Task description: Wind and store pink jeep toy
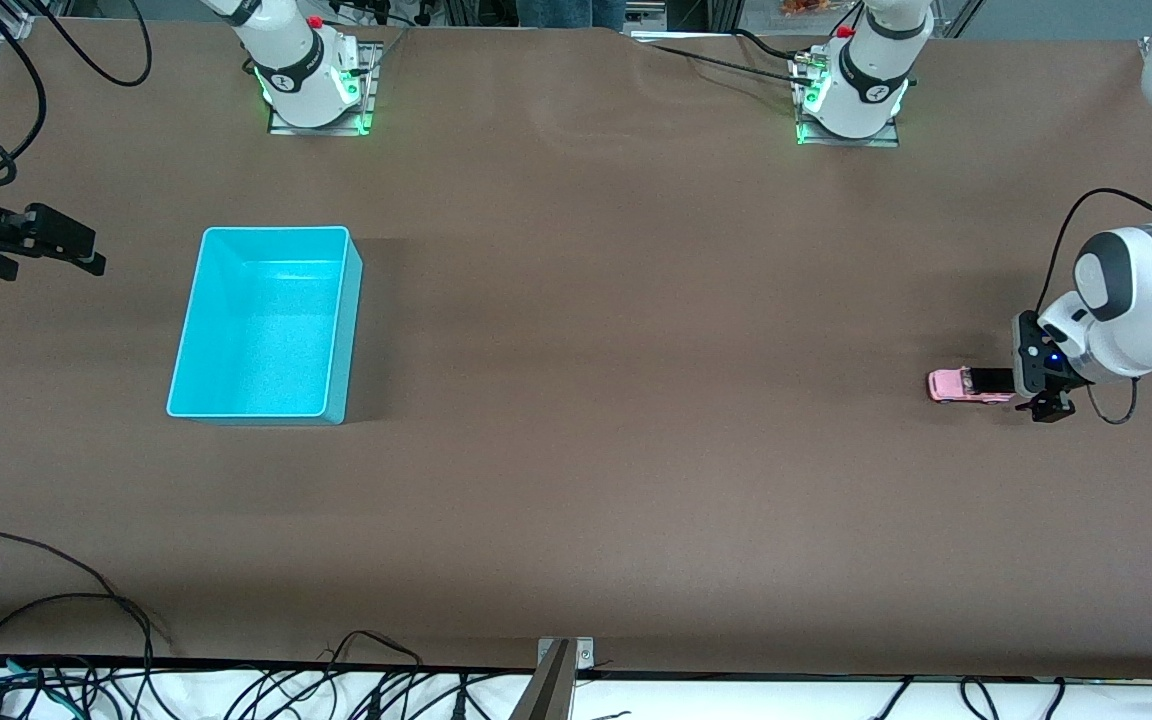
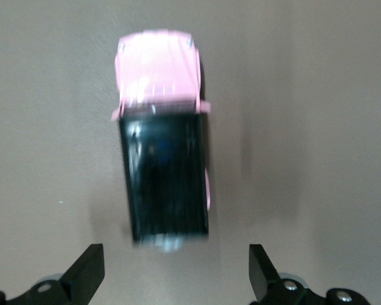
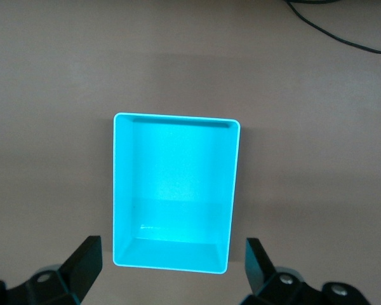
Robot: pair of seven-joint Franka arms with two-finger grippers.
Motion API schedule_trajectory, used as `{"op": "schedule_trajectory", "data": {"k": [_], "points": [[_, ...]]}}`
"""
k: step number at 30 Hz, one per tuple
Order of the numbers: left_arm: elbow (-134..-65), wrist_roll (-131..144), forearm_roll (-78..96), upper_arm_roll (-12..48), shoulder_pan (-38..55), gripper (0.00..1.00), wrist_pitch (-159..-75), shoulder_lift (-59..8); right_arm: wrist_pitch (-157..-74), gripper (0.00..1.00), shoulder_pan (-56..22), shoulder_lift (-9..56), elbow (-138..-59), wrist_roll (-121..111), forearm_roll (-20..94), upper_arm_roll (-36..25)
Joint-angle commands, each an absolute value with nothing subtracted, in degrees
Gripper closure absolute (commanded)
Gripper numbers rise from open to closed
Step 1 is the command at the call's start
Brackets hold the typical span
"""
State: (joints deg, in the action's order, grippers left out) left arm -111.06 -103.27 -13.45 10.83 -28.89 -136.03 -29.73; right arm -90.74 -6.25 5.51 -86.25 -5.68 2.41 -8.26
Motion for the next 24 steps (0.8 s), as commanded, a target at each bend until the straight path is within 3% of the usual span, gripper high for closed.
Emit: {"op": "schedule_trajectory", "data": {"k": [1, 8, 9, 24], "points": [[-106.3, -103.4, -12.7, 12.0, -28.7, 0.00, -127.9, -28.7, -89.7, 0.00, -6.2, 5.4, -85.5, -6.1, 2.2, -8.3], [-99.2, -98.9, -9.5, 13.6, -28.0, 0.00, -115.8, -28.3, -89.7, 0.00, -6.2, 5.4, -85.5, -6.1, 2.2, -8.2], [-95.7, -94.9, -9.6, 15.9, -28.0, 0.00, -109.7, -28.0, -89.7, 0.00, -6.2, 5.4, -85.5, -6.1, 2.2, -8.2], [-89.0, -77.0, -9.5, 22.2, -27.9, 0.00, -94.1, -23.0, -89.7, 0.00, -6.2, 5.4, -85.5, -6.1, 2.2, -8.2]]}}
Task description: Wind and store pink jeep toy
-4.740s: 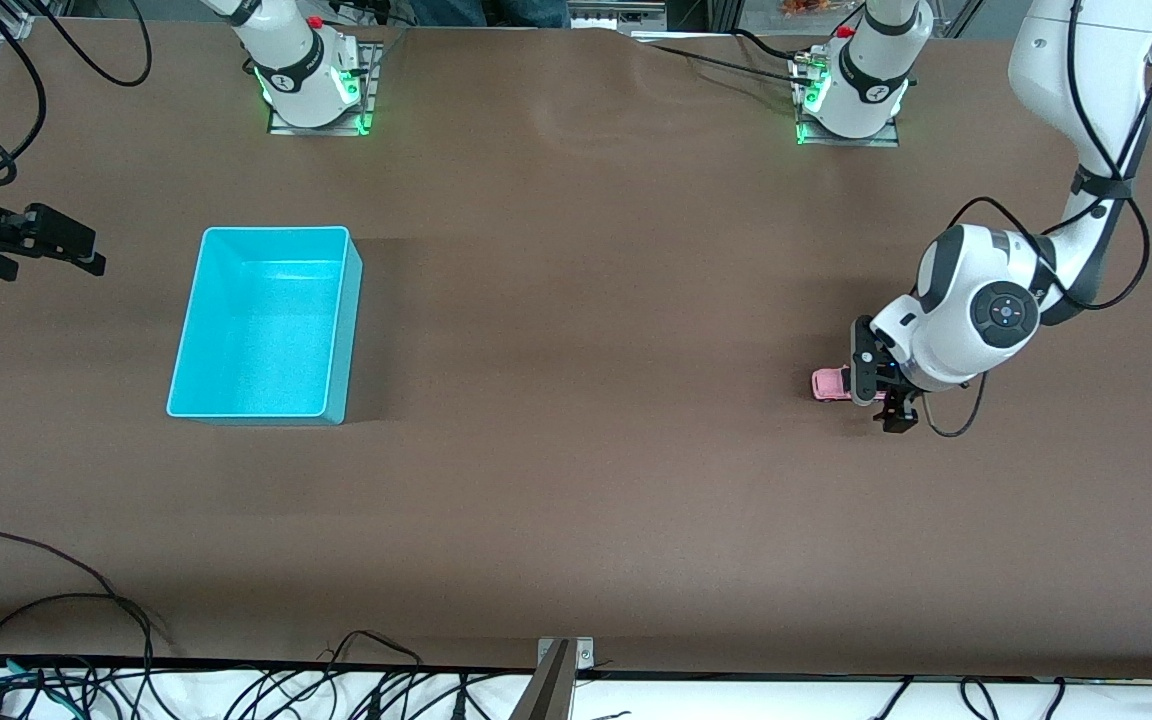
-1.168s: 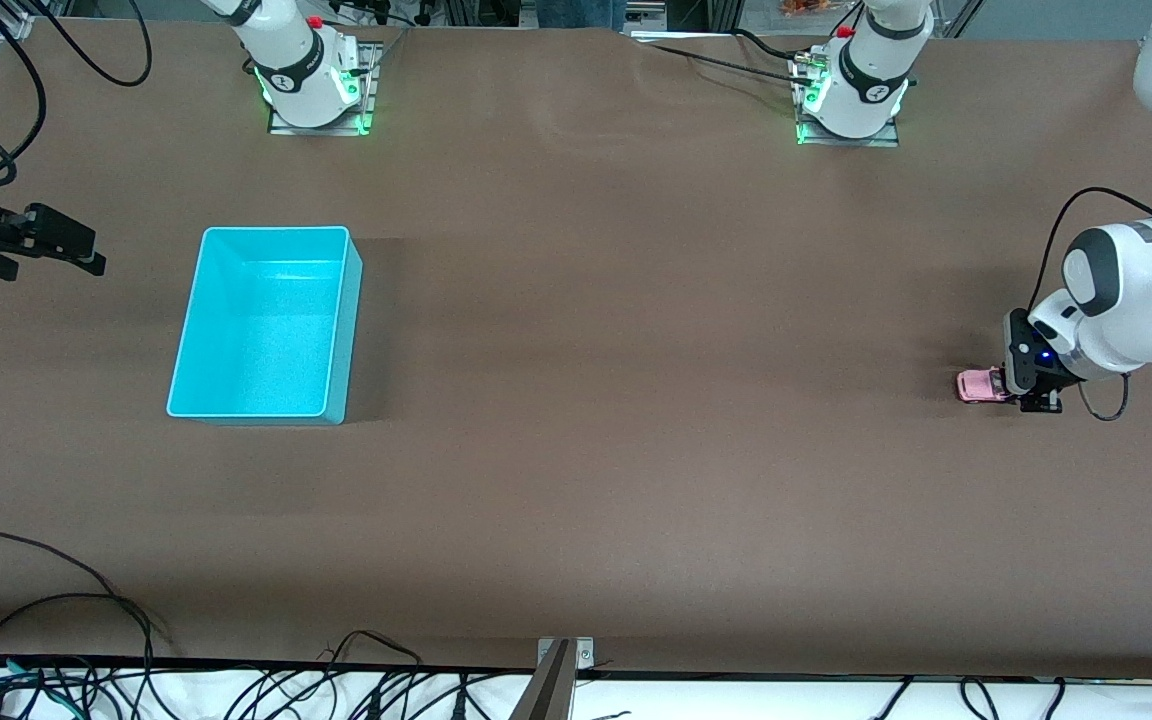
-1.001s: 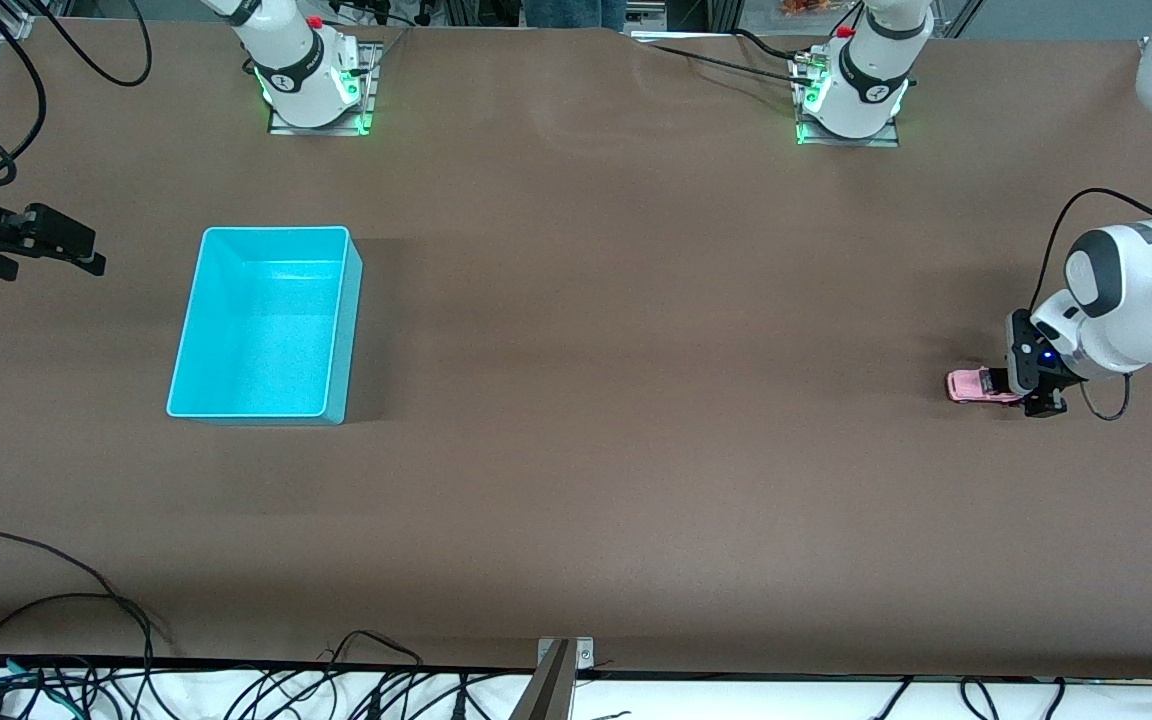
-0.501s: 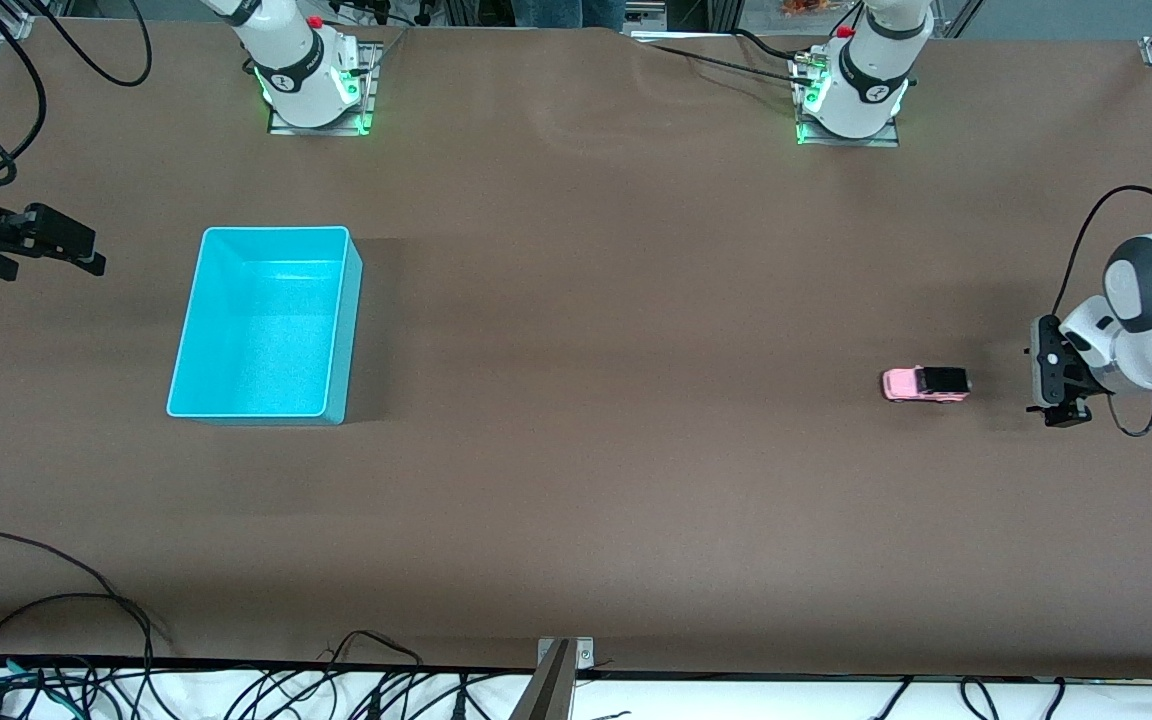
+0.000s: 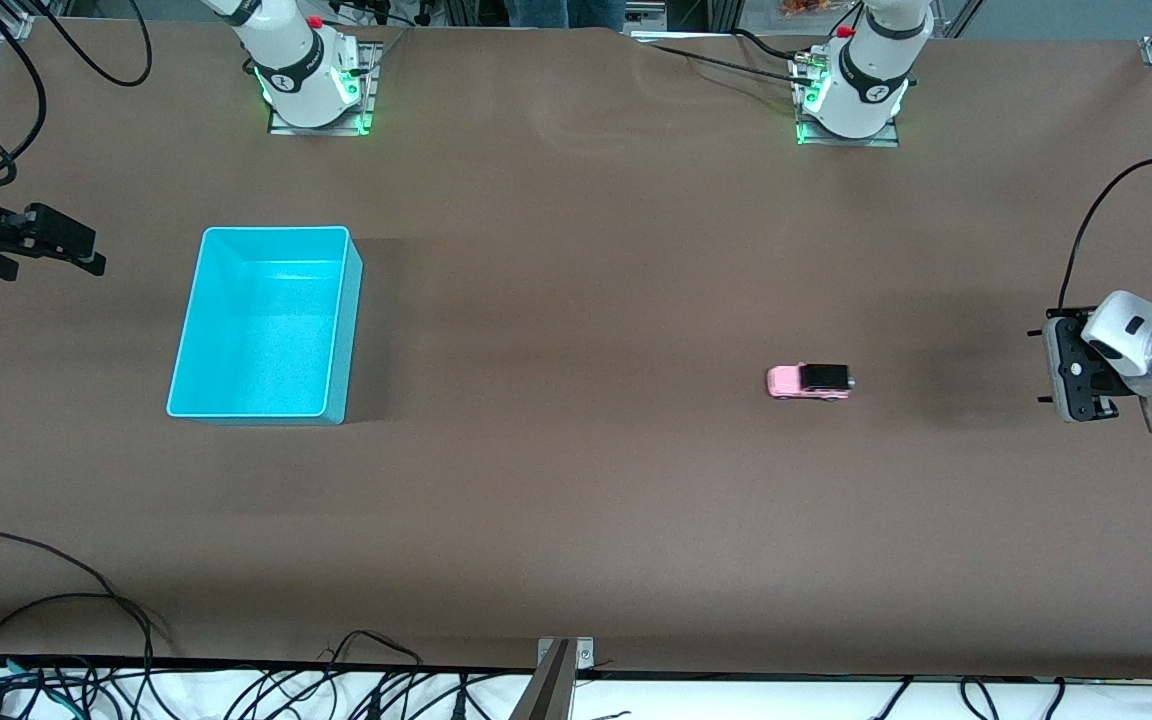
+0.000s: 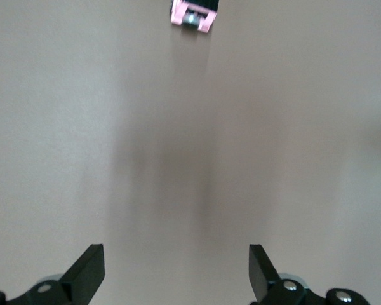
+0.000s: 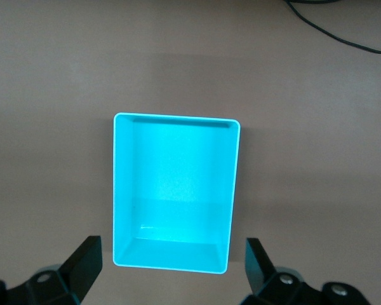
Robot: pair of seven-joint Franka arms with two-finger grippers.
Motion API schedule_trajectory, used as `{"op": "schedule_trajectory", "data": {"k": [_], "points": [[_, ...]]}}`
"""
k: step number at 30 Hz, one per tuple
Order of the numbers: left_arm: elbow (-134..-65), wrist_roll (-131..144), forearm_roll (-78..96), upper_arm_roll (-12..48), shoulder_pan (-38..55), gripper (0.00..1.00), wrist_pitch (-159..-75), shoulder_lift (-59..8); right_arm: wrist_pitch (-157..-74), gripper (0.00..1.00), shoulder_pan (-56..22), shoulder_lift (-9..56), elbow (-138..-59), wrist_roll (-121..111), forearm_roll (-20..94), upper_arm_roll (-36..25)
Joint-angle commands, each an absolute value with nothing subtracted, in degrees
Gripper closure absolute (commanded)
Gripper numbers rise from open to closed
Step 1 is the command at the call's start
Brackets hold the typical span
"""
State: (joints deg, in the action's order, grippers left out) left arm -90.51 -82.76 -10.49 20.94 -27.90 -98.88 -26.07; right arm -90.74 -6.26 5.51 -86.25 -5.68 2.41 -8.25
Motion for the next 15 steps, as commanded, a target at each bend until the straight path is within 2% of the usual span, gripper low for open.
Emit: {"op": "schedule_trajectory", "data": {"k": [1, 15], "points": [[-88.8, -76.0, -9.4, 22.5, -27.9, 0.00, -93.6, -22.5, -89.7, 0.00, -6.2, 5.4, -85.5, -6.1, 2.2, -8.2], [-85.2, -53.6, -9.4, 28.4, -27.9, 0.00, -88.5, -16.3, -89.7, 0.00, -6.2, 5.4, -85.5, -6.1, 2.2, -8.2]]}}
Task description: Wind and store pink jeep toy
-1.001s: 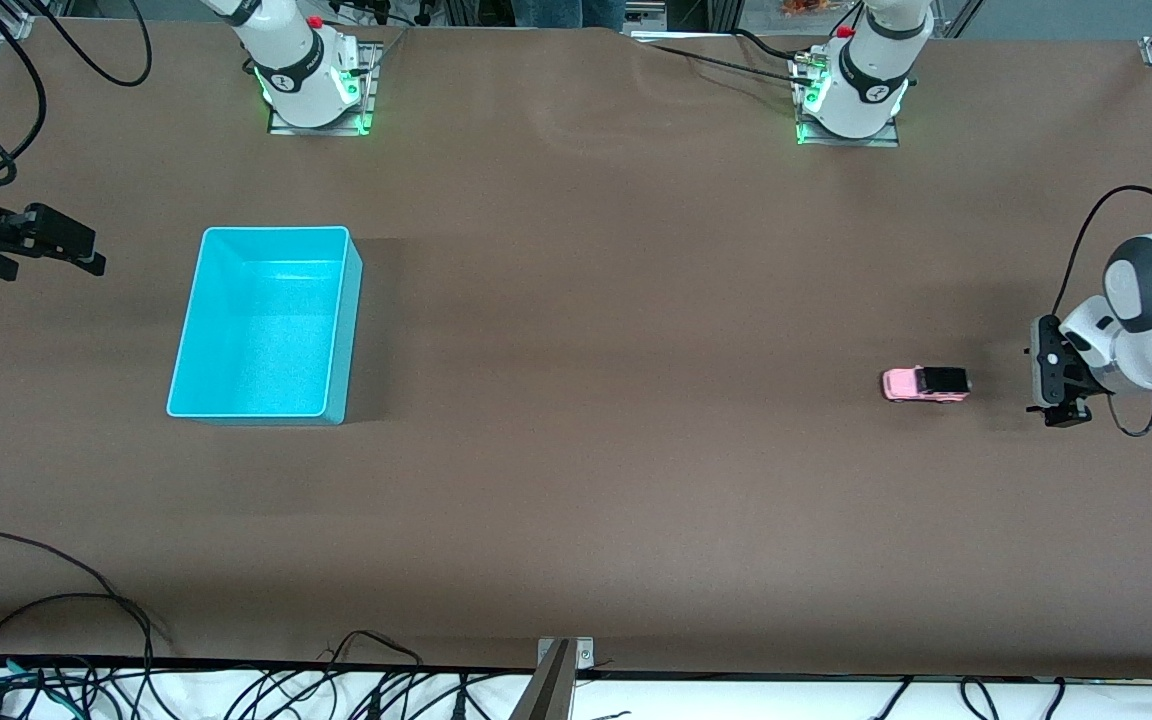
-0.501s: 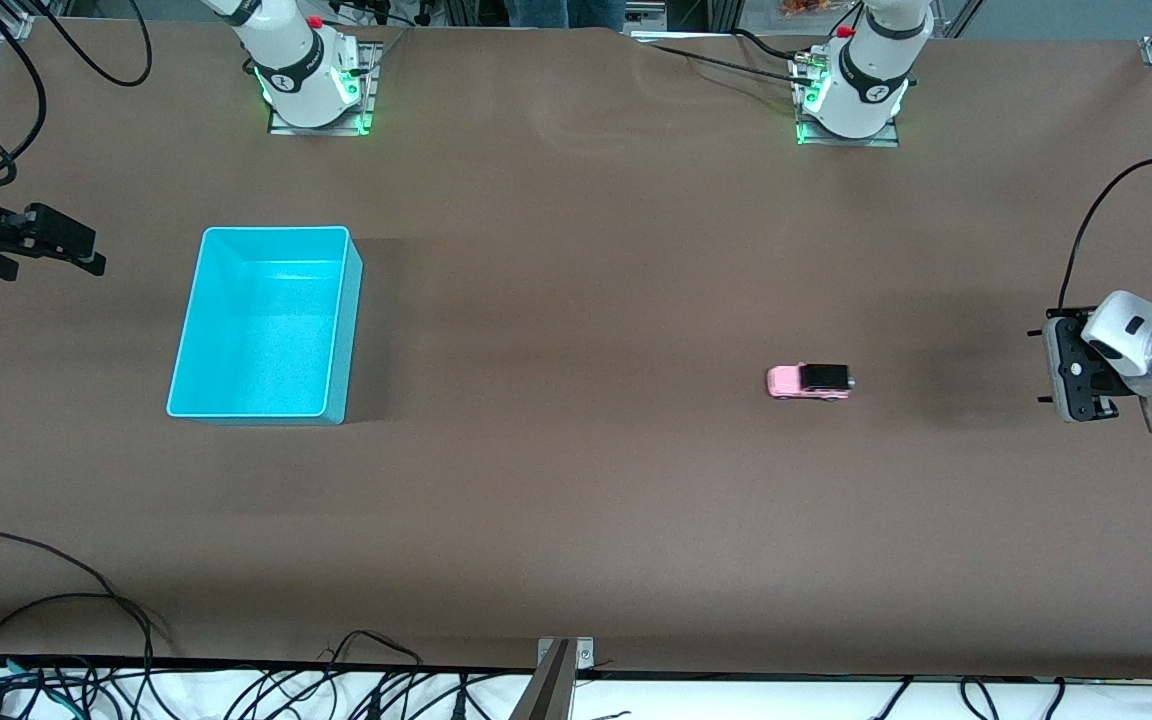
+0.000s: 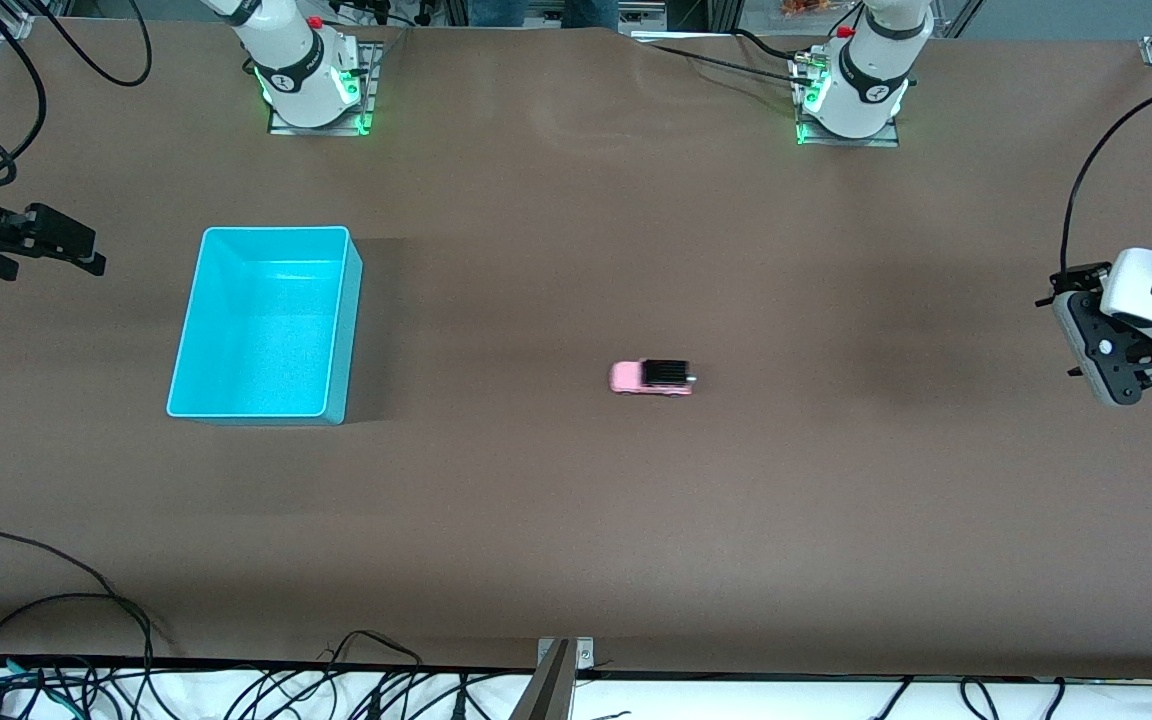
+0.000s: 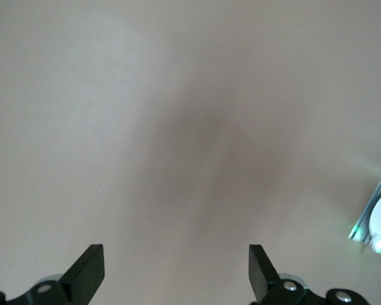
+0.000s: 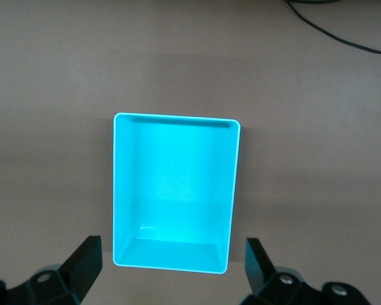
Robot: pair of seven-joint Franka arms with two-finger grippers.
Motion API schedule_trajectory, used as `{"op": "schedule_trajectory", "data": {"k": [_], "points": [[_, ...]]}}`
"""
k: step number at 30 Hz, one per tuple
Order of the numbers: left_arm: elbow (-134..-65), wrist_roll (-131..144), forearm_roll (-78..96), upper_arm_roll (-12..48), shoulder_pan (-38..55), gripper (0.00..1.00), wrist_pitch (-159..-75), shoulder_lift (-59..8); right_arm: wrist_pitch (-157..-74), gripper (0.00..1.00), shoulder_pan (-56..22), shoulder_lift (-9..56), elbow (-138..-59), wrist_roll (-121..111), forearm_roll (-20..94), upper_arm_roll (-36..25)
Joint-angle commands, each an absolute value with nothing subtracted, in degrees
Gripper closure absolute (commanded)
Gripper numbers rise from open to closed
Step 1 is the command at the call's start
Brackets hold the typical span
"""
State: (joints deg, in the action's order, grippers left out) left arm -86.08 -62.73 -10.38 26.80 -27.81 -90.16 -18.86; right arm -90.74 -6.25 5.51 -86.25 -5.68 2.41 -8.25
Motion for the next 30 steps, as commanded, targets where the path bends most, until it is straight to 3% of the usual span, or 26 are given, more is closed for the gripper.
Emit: {"op": "schedule_trajectory", "data": {"k": [1, 12, 30], "points": [[-85.1, -51.0, -9.4, 28.5, -27.9, 0.00, -88.5, -16.3, -89.7, 0.00, -6.2, 5.4, -85.5, -6.1, 2.2, -8.2], [-81.3, -38.5, -9.4, 30.8, -27.9, 0.00, -88.4, -16.0, -89.7, 0.00, -6.2, 5.4, -85.5, -6.1, 2.2, -8.2], [-81.1, -30.6, -9.3, 31.6, -27.9, 0.00, -86.4, -15.6, -88.9, 0.00, -6.3, 5.4, -85.5, -6.2, 2.2, -8.2]]}}
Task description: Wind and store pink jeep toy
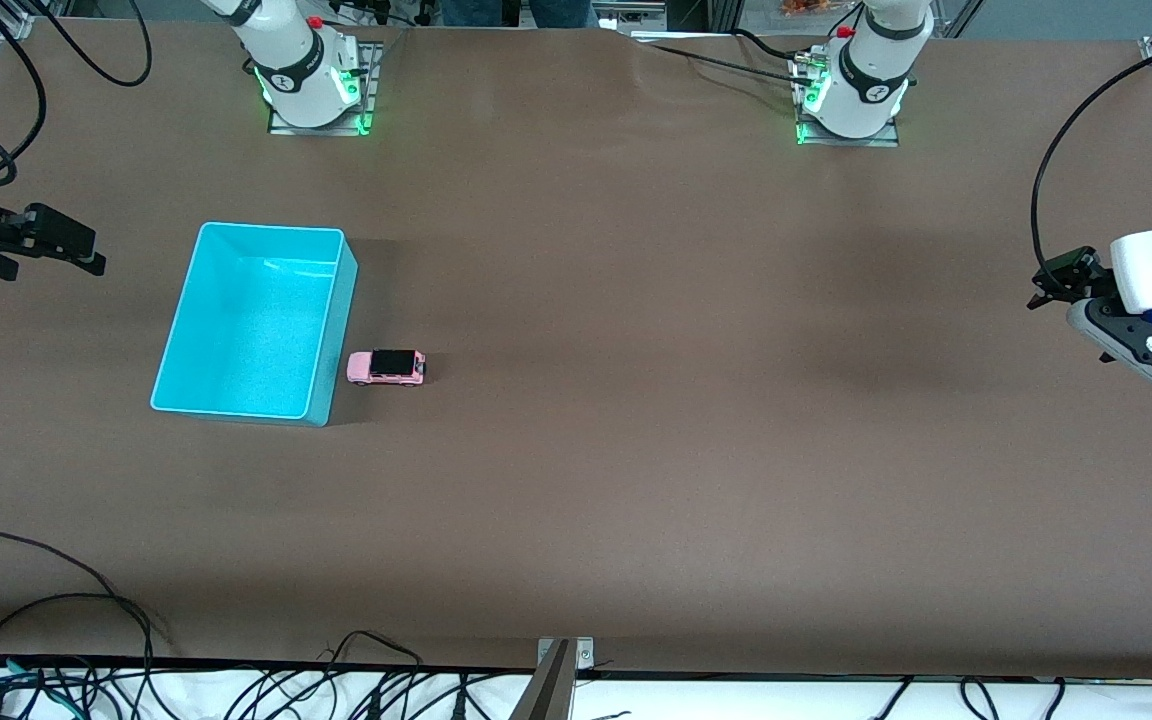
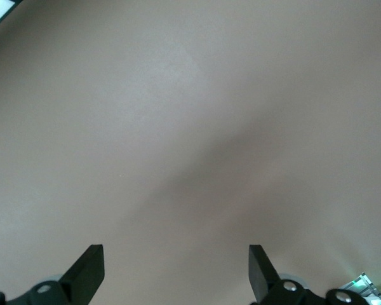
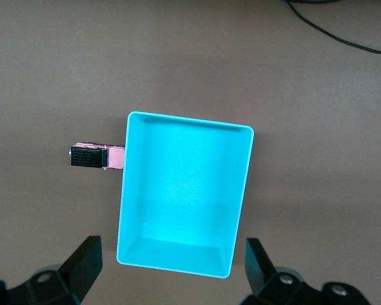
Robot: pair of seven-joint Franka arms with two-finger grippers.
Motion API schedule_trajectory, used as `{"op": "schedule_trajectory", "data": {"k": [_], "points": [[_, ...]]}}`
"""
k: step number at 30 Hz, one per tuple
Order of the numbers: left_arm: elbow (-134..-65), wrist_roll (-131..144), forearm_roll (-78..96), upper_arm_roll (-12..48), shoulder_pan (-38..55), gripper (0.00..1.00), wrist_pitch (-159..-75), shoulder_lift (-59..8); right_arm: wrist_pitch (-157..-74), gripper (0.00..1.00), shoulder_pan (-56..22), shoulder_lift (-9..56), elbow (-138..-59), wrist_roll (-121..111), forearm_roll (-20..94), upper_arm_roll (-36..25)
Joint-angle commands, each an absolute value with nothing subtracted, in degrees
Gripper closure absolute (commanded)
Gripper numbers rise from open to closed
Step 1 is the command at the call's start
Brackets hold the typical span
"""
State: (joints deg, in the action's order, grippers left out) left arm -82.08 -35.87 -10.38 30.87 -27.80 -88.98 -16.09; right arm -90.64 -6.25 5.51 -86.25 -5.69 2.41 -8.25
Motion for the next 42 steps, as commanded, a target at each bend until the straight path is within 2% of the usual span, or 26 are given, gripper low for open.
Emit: {"op": "schedule_trajectory", "data": {"k": [1, 10, 17, 20, 24, 30, 32, 38, 42], "points": [[-81.1, -28.7, -9.3, 32.2, -27.9, 0.00, -86.4, -15.4, -88.5, 0.00, -6.4, 5.5, -85.5, -6.2, 2.1, -8.2], [-81.1, -12.5, -9.5, 37.8, -27.9, 0.00, -83.3, -15.1, -87.9, 0.00, -11.0, 6.5, -86.0, -6.2, 1.4, -7.6], [-81.1, -9.4, -9.4, 38.8, -27.9, 0.00, -82.1, -14.9, -89.6, 0.00, -14.1, 9.3, -85.8, -10.6, 0.9, -7.3], [-82.4, -9.5, -9.5, 37.6, -26.5, 0.00, -82.4, -12.1, -91.3, 0.00, -15.1, 10.8, -85.8, -17.0, 0.9, -7.3], [-83.3, -9.5, -8.5, 31.0, -22.0, 0.00, -82.5, -11.1, -93.2, 0.00, -15.7, 12.7, -85.9, -25.7, 1.1, -7.3], [-83.6, -9.5, -0.7, 7.7, -4.2, 0.00, -83.2, -9.1, -94.1, 0.00, -16.4, 16.3, -86.0, -38.9, 2.5, -6.8], [-85.2, -9.5, 2.4, 3.0, -0.8, 0.00, -83.7, -7.9, -94.7, 0.00, -16.4, 17.7, -86.4, -43.0, 3.9, -6.2], [-97.1, -8.6, 3.5, 2.0, 0.2, 0.00, -94.5, 0.3, -101.1, 0.00, -16.5, 19.3, -91.3, -55.9, 4.7, -5.3], [-98.9, -8.4, 2.7, 2.3, 0.1, 0.00, -95.5, 1.9, -104.9, 0.00, -16.5, 19.3, -95.2, -60.9, 4.7, -5.0]]}}
